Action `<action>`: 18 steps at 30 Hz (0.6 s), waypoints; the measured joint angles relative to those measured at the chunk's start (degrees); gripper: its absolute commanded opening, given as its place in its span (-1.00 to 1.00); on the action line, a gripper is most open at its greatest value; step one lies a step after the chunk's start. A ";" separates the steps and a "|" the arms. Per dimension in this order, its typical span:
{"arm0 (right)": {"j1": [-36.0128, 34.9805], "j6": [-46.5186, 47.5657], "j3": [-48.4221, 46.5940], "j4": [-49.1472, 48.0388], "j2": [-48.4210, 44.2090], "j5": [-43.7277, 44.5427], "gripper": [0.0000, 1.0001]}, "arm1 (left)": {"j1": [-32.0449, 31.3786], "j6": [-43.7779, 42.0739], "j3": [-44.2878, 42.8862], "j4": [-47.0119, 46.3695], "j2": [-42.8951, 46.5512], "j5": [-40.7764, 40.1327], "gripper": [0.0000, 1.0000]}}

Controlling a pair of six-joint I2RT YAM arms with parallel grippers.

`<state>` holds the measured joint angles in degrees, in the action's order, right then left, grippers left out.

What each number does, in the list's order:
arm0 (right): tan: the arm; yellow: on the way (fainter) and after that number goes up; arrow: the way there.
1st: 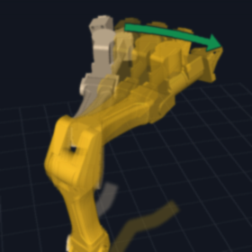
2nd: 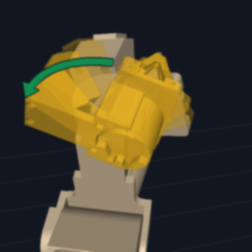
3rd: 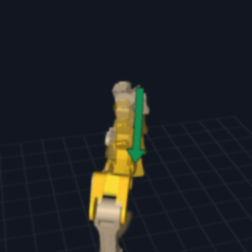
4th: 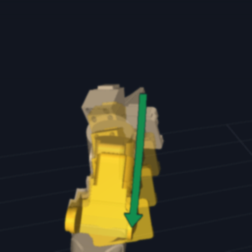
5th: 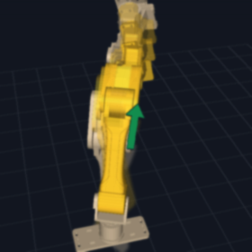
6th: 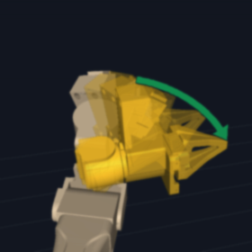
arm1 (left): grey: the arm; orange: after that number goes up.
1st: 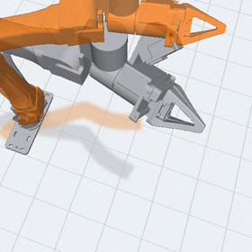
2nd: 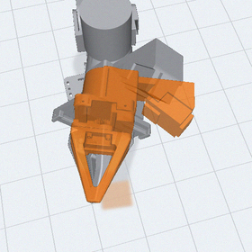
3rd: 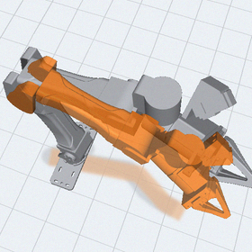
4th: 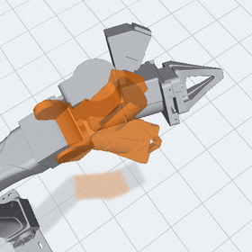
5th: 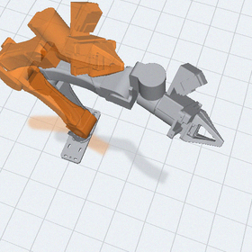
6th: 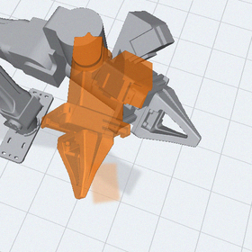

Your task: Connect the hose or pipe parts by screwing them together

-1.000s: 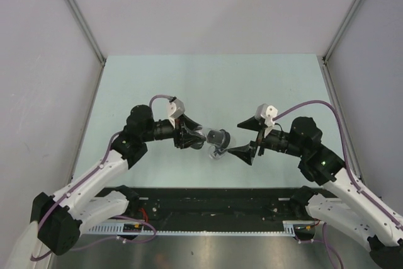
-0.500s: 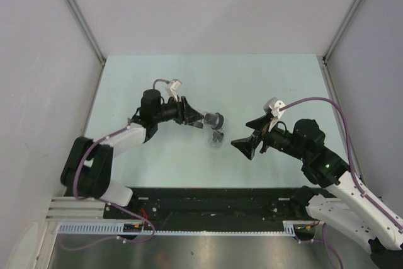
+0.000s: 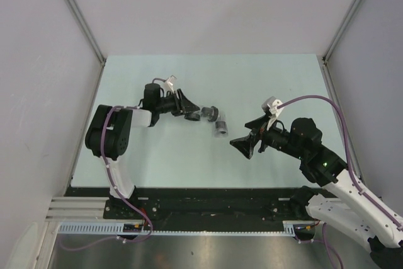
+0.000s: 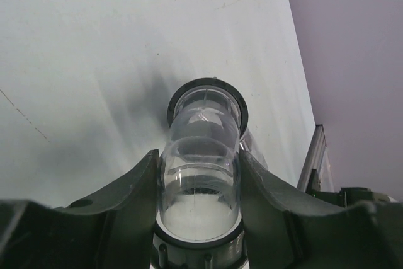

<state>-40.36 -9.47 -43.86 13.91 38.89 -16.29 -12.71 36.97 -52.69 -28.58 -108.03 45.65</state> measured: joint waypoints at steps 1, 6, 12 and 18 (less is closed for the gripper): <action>0.00 0.00 0.00 0.02 0.00 0.00 0.99 | 0.20 0.59 -0.13 -0.28 -0.70 0.72 -0.22; 0.00 -1.11 -0.63 1.77 0.26 1.68 0.99 | 0.74 2.05 -0.57 -0.98 -1.57 1.79 0.99; 0.00 -4.28 -0.79 5.60 -0.52 8.66 1.00 | 3.87 3.67 -0.07 -0.46 0.24 2.56 1.00; 0.00 -8.46 -0.85 9.92 -3.41 19.19 0.99 | 8.55 0.76 0.35 6.91 10.84 -0.79 1.00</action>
<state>-40.36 -17.93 -44.71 23.83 35.48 2.90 -4.16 37.74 -52.34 -21.67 -97.19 44.86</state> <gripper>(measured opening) 0.995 0.996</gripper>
